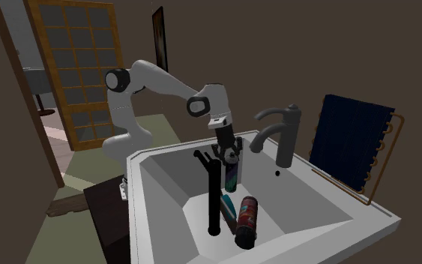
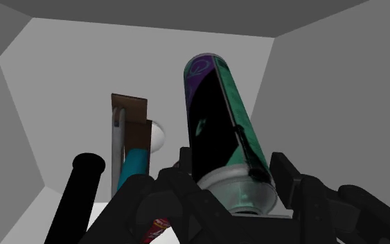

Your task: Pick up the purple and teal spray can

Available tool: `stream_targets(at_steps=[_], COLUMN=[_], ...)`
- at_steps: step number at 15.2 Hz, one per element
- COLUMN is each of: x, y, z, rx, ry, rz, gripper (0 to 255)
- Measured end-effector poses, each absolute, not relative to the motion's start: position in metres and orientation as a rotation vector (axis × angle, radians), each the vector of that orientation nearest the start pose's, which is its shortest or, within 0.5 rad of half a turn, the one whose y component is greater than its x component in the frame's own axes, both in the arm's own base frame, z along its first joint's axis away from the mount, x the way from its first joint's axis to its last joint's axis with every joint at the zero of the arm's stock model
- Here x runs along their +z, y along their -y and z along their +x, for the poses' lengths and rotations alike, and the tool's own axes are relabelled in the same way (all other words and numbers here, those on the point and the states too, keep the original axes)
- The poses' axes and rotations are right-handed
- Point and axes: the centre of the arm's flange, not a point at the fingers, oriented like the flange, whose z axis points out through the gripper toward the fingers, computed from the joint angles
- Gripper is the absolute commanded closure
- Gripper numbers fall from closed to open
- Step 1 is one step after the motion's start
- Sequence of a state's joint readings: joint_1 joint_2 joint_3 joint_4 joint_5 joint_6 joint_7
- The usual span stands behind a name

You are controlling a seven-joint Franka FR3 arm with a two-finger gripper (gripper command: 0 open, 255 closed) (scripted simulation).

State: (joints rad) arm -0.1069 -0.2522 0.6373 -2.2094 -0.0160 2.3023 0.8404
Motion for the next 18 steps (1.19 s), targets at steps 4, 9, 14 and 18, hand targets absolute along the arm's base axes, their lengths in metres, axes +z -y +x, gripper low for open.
stream_targets(at_steps=[4, 9, 14, 18], x=[0.494, 0.494, 0.514, 0.534], y=[-0.275, -0.275, -0.274, -0.275], z=[0.437, 0.437, 0.436, 0.437], rx=[-0.512, -0.513, -0.509, -0.509], ry=[-0.446, -0.446, -0.445, -0.446], rz=[-3.006, -3.005, -3.007, -3.007], gripper=[255, 255, 255, 255])
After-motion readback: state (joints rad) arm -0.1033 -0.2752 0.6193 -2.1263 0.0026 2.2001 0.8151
